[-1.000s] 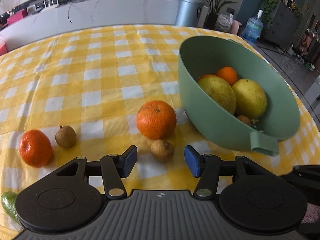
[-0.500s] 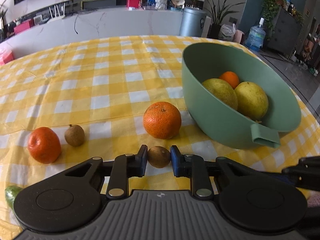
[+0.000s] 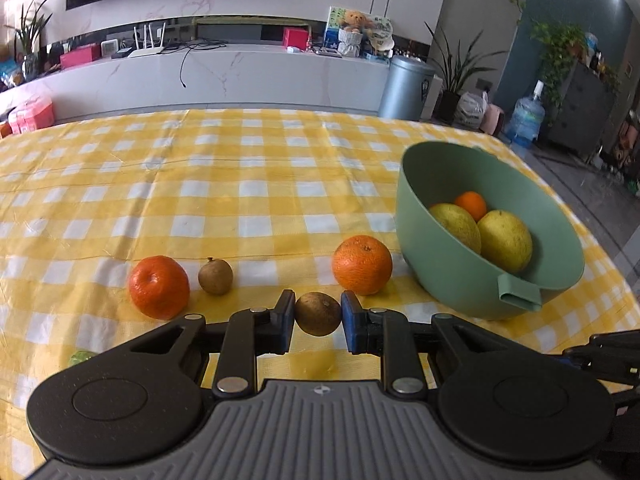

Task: Organize fruits

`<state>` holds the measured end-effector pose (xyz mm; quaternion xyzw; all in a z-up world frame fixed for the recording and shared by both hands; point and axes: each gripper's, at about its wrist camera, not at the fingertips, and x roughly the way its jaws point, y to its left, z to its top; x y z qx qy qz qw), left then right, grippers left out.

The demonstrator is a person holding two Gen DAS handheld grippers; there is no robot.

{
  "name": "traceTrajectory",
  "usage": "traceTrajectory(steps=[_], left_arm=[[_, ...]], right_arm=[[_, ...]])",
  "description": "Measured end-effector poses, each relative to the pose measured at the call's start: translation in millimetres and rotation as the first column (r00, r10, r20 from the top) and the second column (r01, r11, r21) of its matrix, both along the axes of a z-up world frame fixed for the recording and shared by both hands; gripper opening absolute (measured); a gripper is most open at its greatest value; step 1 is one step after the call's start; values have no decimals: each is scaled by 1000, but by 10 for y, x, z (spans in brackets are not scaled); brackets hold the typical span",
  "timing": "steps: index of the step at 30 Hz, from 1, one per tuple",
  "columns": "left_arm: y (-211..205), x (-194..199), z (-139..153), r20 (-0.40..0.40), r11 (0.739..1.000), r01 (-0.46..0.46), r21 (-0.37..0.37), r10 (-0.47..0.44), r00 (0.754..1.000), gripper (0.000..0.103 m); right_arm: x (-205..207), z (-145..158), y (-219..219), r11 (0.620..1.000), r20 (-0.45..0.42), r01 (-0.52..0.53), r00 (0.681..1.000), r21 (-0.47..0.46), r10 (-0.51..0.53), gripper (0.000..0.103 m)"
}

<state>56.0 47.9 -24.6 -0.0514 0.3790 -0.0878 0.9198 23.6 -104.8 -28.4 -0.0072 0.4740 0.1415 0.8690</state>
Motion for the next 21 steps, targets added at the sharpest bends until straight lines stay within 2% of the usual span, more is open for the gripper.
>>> traceTrajectory(steps=[2, 9, 15, 21], left_arm=[[9, 0, 6, 2, 1000, 0, -14, 0, 1000, 27], [43, 26, -54, -16, 999, -2, -34, 1, 1000, 27], [114, 19, -61, -15, 998, -16, -66, 15, 1000, 27], [143, 1, 0, 5, 996, -29, -81, 30, 1000, 27]], right_arm=[[2, -3, 11, 1000, -5, -6, 1000, 9, 6, 41], [133, -206, 142, 998, -65, -29, 998, -58, 26, 40], [129, -222, 219, 994, -50, -53, 998, -97, 49, 23], [130, -196, 192, 996, -40, -52, 998, -66, 49, 22]])
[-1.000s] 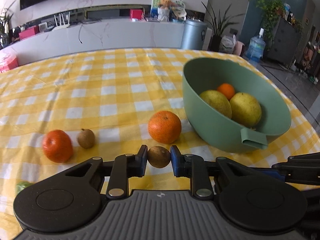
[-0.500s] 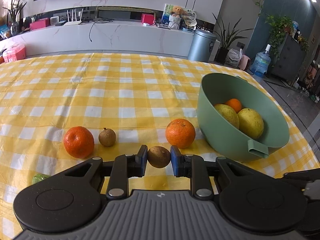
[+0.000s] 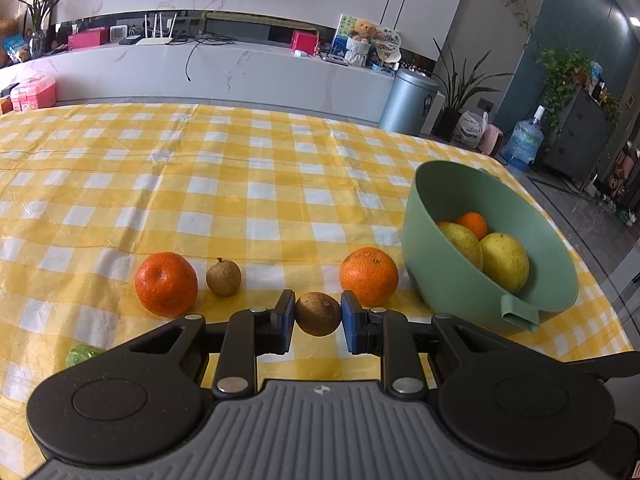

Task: Organize fruits

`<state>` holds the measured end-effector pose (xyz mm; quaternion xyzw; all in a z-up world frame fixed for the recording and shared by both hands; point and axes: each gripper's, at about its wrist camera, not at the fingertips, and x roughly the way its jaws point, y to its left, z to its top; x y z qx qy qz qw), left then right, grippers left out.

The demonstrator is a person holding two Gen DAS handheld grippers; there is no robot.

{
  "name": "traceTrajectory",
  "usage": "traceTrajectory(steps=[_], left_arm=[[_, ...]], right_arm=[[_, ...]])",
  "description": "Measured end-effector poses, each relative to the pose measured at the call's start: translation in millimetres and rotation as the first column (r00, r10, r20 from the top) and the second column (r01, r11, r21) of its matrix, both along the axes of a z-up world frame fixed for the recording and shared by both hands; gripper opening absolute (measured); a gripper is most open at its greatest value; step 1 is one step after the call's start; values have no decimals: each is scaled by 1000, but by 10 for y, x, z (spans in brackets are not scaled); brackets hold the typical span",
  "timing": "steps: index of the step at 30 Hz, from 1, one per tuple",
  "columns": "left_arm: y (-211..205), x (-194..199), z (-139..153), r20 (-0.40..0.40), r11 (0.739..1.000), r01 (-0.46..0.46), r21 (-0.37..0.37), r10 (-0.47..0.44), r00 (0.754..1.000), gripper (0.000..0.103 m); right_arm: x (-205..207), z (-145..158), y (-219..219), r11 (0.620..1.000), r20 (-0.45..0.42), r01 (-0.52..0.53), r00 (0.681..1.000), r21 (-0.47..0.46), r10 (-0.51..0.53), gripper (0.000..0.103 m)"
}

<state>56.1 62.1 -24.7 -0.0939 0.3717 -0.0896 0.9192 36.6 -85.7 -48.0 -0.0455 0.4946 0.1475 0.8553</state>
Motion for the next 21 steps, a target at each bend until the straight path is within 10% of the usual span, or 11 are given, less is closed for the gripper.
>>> traceTrajectory(steps=[12, 21], left_arm=[[-2, -149, 361, 81, 999, -5, -35, 8, 997, 27], [-58, -269, 503, 83, 994, 32, -109, -23, 996, 27]], right_arm=[[-80, 525, -301, 957, 126, 4, 991, 290, -43, 22], [-149, 828, -1043, 829, 218, 245, 892, 503, -397, 23]])
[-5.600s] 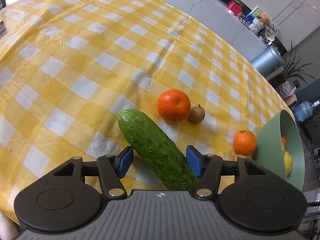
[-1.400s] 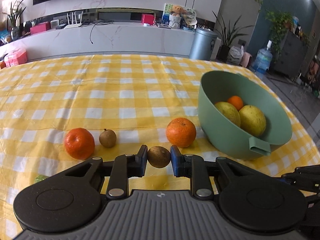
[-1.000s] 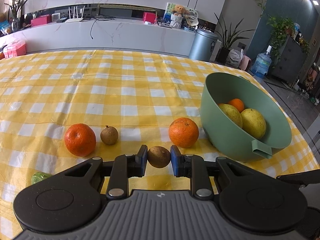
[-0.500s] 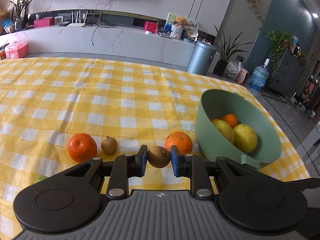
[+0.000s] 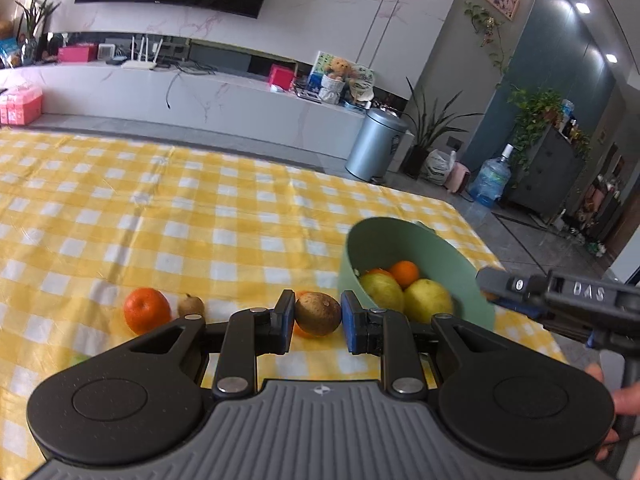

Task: Organize fruits
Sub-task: 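Carry both kiwis over the colander while the right tool opens to drop its kiwi, then lower the kiwi into the colander and open the left tool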

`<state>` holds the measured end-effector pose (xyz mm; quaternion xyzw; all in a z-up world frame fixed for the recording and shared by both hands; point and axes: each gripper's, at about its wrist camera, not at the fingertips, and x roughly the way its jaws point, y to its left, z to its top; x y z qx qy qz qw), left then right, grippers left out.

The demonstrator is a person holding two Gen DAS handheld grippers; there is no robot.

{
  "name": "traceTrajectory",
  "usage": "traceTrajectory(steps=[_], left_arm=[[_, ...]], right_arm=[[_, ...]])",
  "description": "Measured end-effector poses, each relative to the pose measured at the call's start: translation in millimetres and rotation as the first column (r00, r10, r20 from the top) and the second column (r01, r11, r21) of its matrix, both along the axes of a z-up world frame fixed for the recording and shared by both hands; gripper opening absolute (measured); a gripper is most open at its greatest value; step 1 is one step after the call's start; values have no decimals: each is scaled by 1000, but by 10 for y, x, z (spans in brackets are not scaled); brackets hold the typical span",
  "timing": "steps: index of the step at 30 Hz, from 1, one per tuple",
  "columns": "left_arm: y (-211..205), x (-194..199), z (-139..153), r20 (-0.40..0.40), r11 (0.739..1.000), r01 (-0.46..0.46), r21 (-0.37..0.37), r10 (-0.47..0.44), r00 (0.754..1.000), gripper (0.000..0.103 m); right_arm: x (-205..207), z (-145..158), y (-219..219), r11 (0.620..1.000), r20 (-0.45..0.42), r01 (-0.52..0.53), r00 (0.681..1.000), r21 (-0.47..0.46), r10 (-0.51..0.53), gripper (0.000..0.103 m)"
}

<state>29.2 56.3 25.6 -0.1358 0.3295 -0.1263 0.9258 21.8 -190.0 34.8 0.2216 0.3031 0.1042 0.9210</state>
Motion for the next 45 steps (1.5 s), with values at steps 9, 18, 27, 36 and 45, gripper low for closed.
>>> traceTrajectory(steps=[9, 18, 27, 36, 45], left_arm=[[-134, 100, -125, -51, 999, 43, -26, -44, 998, 27], [-180, 167, -266, -98, 998, 47, -37, -50, 994, 27], [-179, 138, -273, -102, 998, 53, -37, -56, 993, 27], [-194, 123, -225, -101, 997, 63, -50, -68, 993, 27], [-236, 84, -86, -93, 995, 62, -72, -68, 993, 27]], right_arm=[[38, -194, -172, 999, -77, 53, 996, -11, -54, 23], [152, -366, 18, 987, -100, 58, 992, -150, -74, 23], [198, -371, 210, 953, -75, 29, 996, -301, -54, 23], [204, -367, 138, 968, -68, 52, 995, -245, -71, 39], [91, -261, 39, 979, -1, 110, 994, -174, -112, 70]])
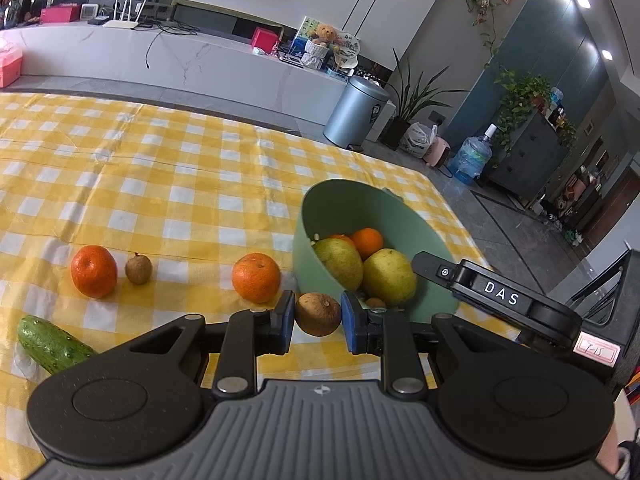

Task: Organize fruits
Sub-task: 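Lower the kiwi into the colander and open the left tool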

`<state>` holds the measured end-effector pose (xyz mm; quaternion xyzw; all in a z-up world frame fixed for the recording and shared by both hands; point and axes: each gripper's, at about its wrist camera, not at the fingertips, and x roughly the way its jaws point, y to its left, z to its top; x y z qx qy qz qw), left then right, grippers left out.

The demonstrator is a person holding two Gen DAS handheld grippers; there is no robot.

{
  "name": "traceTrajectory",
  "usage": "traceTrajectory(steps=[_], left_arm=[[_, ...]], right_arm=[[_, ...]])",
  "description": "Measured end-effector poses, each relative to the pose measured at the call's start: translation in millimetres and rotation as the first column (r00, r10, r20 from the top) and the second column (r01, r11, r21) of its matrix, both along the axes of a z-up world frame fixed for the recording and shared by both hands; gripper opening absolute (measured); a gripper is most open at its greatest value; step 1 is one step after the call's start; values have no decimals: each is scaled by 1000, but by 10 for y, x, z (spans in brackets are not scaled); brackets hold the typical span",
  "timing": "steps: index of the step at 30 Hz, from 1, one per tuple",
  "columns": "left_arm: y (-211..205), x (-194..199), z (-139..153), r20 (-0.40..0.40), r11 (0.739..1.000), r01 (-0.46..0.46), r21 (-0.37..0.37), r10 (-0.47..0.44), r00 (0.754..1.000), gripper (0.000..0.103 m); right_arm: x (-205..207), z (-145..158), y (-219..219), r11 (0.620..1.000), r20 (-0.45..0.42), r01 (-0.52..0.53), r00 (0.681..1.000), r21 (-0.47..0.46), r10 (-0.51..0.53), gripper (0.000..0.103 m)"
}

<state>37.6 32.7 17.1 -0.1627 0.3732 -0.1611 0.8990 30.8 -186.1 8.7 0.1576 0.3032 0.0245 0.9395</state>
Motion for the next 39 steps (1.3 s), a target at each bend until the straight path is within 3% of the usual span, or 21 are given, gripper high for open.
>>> traceTrajectory(steps=[3, 7, 11, 18, 27, 34, 38, 39], left_arm=[[-38, 8, 72, -7, 1000, 6, -20, -6, 1000, 27], [-98, 43, 138, -18, 999, 14, -37, -15, 1000, 27], [-205, 122, 127, -45, 999, 29, -46, -31, 999, 27], [-509, 368, 30, -92, 996, 78, -46, -82, 992, 27], [-914, 672, -189, -127, 991, 111, -69, -120, 985, 27], [-1124, 737, -292, -89, 995, 85, 54, -80, 993, 27], [-1098, 725, -300, -76, 995, 80, 55, -76, 994, 27], [-1081, 713, -288, -66, 996, 79, 41, -77, 995, 35]], right_arm=[[-16, 6, -59, 999, 3, -2, 1000, 52, 2, 70], [-43, 28, -94, 999, 15, 33, 999, 40, -33, 70], [-74, 33, -143, 996, 32, 78, 996, 39, -80, 78], [-94, -10, -320, 985, 38, 107, 993, 138, -113, 78], [-172, -51, -649, 927, 31, 242, 965, 286, -261, 79], [-147, -81, -666, 928, 17, 226, 970, 296, -242, 79], [-129, -89, -664, 928, 16, 226, 970, 296, -242, 79], [-127, -91, -664, 928, 15, 227, 970, 296, -243, 79]])
